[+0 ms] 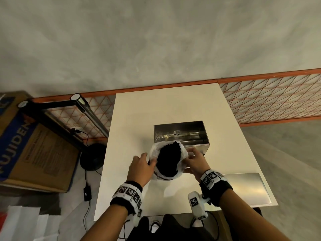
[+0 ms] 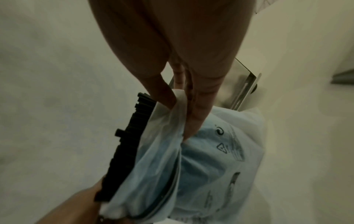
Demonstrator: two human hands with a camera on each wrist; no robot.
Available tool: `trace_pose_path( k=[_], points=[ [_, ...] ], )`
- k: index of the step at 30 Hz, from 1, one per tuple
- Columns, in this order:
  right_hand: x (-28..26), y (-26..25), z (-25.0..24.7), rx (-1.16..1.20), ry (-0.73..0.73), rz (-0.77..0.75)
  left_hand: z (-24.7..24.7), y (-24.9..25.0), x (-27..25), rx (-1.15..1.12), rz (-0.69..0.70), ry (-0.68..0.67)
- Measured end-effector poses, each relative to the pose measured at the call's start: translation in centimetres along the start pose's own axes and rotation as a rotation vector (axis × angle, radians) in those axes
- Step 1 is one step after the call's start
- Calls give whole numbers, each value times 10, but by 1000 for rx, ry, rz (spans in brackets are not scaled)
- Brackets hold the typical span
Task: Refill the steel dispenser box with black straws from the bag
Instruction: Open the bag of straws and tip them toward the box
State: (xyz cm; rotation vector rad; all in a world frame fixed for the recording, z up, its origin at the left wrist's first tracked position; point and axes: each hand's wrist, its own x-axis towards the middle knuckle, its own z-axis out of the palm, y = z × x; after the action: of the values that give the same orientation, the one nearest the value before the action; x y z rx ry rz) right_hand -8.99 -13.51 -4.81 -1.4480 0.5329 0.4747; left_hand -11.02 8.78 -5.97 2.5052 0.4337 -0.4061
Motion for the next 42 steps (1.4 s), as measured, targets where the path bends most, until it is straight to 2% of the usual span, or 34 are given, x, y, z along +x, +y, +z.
trace_pose_path(
  k=[1, 4, 7, 10, 13, 15, 17, 18, 20, 22, 23, 24, 26, 28, 30, 32, 34, 38, 40, 42],
  points=[
    [2, 0, 0, 9, 13, 12, -2, 2, -2, -37, -24, -44],
    [4, -1, 2, 16, 42, 38, -3, 7, -5, -494, -122, -192],
    [2, -4, 6, 69, 8, 64, 0, 8, 0, -732, -185, -176],
    [0, -7, -1, 261, -30, 121, -1, 13, 2, -1036, -251, -161],
    [6, -3, -15, 534, -35, 196, -7, 14, 5, -1528, -388, -300],
    [7, 0, -16, 595, 4, 231, -1, 14, 6, -1637, -459, -342],
    [9, 6, -14, 451, 110, 209, 10, 15, 5, -1532, -486, -352],
    [10, 8, -15, 326, 140, 182, 14, 16, 3, -1384, -470, -334],
    [11, 10, -17, 116, 122, 131, 21, 13, 5, -913, -360, -268],
    [13, 9, -22, 14, 92, 97, 20, 8, 10, -424, -216, -177],
    [14, 10, -24, -19, 80, 80, 19, 8, 14, -305, -174, -129],
    [12, 8, -24, -60, 70, 60, 16, 9, 16, -283, -145, -87],
    [15, 9, -22, -140, 62, 2, 10, 17, 20, -320, -54, -29],
    [16, 11, -19, -243, 78, -88, 7, 27, 20, -310, 24, -62],
    [20, 12, -16, -368, 88, -171, 8, 34, 20, -308, 30, -101],
    [22, 13, -15, -385, 75, -181, 8, 36, 21, -420, -31, -128],
    [21, 10, -16, -306, 84, -156, 5, 37, 21, -647, -147, -163],
    [25, 7, -34, -202, 113, -107, -3, 36, 16, -1171, -391, -396],
    [30, 16, -39, -150, 153, 11, 0, 33, 13, -1202, -432, -434],
    [36, 26, -41, -166, 159, 81, 7, 31, 11, -1191, -491, -402]
  ],
)
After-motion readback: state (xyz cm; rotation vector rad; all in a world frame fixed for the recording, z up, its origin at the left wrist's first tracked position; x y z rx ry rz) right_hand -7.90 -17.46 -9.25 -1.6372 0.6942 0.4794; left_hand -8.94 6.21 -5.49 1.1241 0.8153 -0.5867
